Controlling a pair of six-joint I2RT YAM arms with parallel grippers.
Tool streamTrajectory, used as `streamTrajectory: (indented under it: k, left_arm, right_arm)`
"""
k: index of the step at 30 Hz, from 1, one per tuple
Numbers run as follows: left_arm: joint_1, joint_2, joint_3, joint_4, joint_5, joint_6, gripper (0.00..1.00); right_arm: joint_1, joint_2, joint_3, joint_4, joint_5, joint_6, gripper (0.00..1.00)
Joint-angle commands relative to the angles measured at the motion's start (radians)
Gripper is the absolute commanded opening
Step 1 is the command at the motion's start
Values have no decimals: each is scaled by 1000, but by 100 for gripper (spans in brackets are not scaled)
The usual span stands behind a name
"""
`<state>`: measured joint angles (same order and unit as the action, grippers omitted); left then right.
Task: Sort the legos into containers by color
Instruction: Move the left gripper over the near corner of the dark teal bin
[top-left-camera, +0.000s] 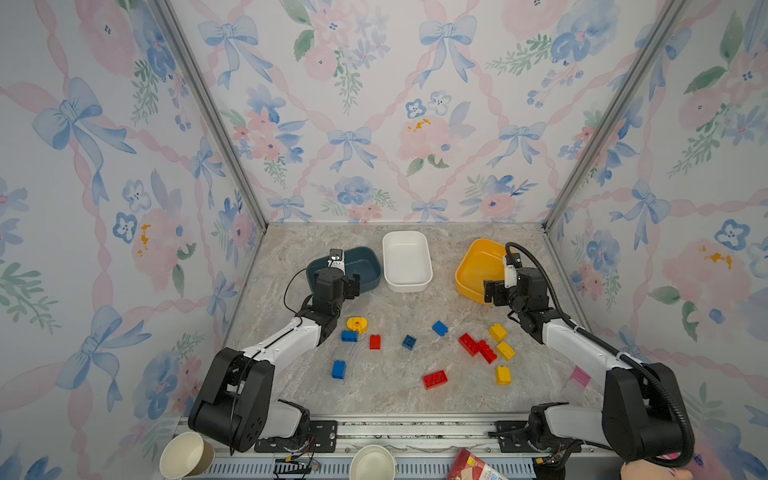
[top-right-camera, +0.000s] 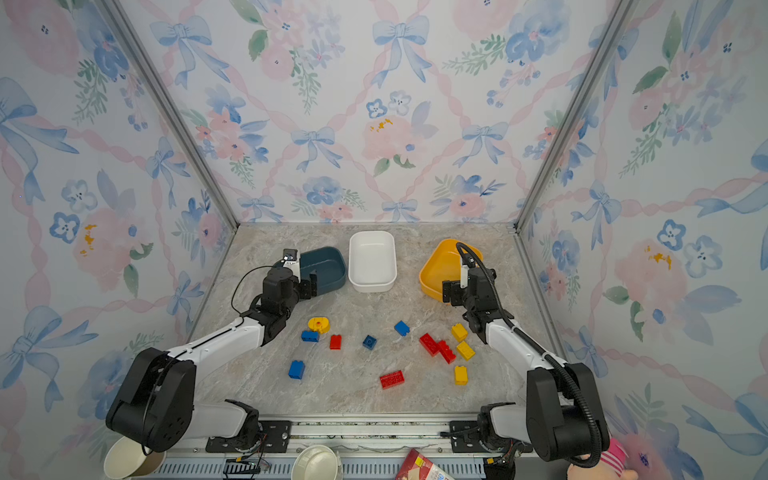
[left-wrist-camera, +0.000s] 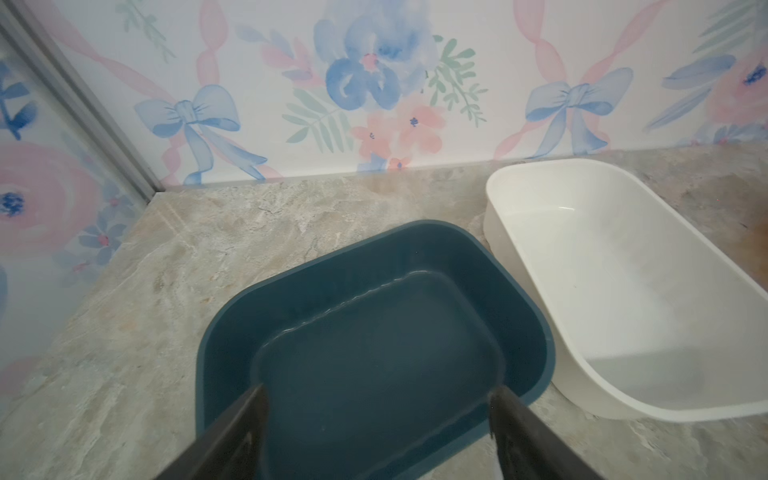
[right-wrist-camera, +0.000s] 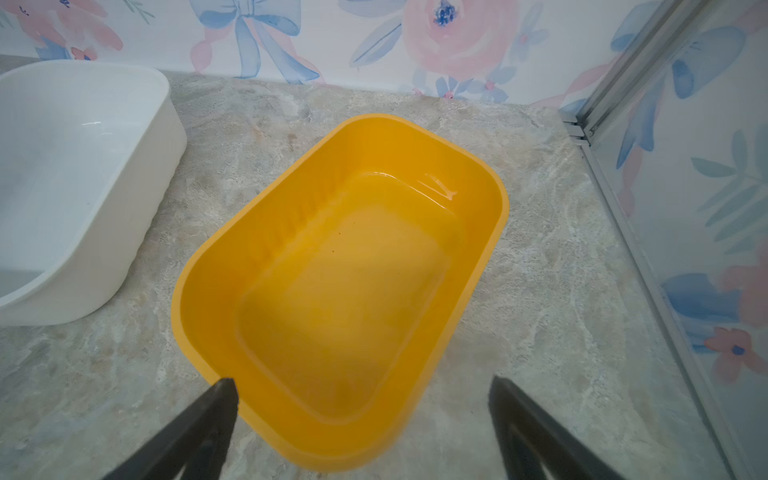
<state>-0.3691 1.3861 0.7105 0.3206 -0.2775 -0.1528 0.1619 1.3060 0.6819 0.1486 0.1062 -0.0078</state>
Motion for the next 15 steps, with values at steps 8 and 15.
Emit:
streamTrajectory:
  k: [8, 15]
  left_arm:
    - [-89, 168, 126, -233, 164, -117, 63]
    - [-100, 298, 238, -269, 159, -135, 59]
  right_arm:
    - [22, -47, 44, -98, 25, 42, 97]
    - [26, -100, 35, -132, 29, 47, 97]
